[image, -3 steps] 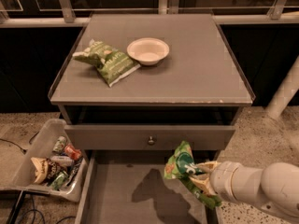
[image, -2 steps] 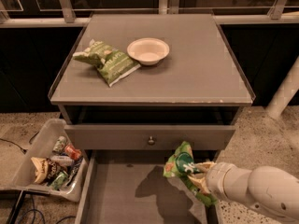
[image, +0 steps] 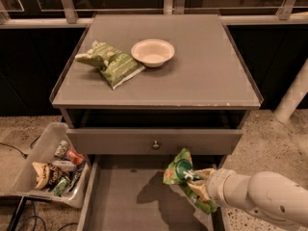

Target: Place green rice chip bag into middle drawer

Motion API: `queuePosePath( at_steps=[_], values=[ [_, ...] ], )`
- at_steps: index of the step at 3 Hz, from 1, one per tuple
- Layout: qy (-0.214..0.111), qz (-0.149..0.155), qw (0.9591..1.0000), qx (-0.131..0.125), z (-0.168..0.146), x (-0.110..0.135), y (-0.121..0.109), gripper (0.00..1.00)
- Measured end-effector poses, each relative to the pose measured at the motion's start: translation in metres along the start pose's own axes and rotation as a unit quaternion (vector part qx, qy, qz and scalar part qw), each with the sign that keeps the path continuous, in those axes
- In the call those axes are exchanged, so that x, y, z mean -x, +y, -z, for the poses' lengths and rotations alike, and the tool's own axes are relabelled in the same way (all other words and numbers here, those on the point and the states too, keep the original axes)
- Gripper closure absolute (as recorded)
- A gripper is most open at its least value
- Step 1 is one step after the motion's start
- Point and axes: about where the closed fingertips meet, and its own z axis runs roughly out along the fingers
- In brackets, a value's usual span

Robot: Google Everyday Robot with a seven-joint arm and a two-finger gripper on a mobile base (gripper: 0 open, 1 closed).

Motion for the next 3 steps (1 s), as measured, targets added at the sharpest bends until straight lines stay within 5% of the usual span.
queuePosePath(
  at_steps=[3],
  values=[
    [-0.059, -0.014, 0.9939, 0.092, -0.089, -0.008, 0.034, 1.00]
  ],
)
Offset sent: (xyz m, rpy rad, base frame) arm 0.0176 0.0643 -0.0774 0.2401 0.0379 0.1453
